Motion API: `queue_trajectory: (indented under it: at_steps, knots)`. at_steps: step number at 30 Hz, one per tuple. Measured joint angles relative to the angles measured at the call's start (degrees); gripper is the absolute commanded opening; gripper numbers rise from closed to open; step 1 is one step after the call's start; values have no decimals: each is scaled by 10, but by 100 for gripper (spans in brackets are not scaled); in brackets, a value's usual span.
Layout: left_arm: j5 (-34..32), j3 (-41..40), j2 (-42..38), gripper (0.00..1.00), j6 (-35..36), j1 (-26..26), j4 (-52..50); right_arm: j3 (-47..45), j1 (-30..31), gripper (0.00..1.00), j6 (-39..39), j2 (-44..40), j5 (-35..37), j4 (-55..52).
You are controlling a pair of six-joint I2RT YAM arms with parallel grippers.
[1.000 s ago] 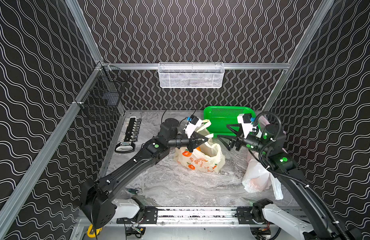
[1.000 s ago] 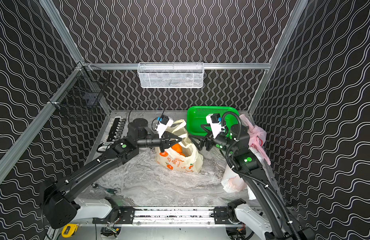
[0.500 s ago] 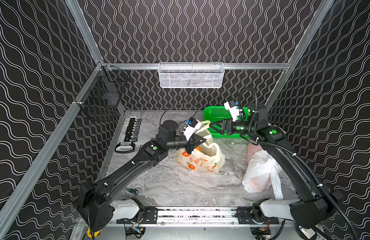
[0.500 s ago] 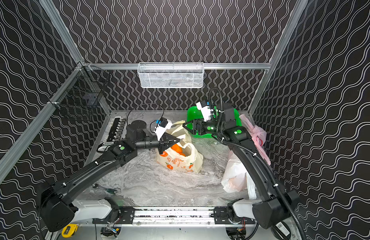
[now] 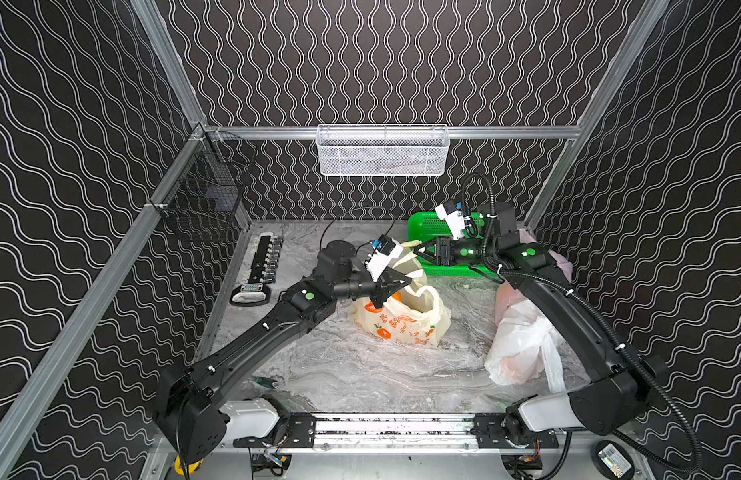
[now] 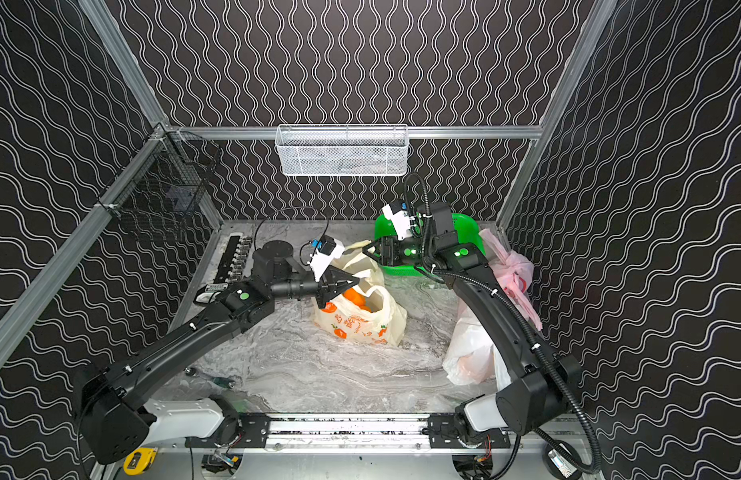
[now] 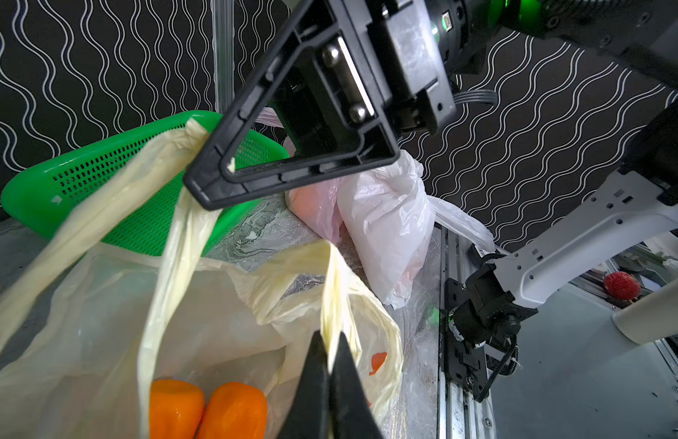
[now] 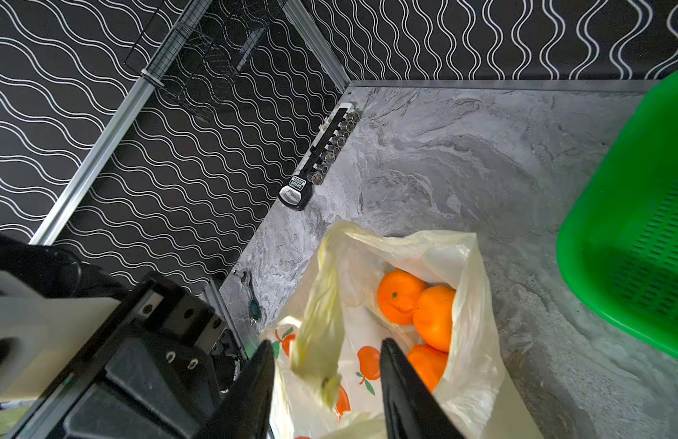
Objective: Place the oranges into plastic bags & tie knots
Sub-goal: Tie the plastic bag at the center of the board.
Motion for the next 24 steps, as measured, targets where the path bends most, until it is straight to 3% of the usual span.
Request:
queue_trajectory:
  at_steps: [11,18,24]
  knots:
    - [-21,-7,-11,0,-4,17,-3,31,6,1,-2,9,21,-1]
    - [-43,-15,-13,0,-31,43,-2,102,76,0,-6,28,64,-19]
    - [-59,-31,-28,0,-47,75,1,124,135,0,-2,29,158,-38]
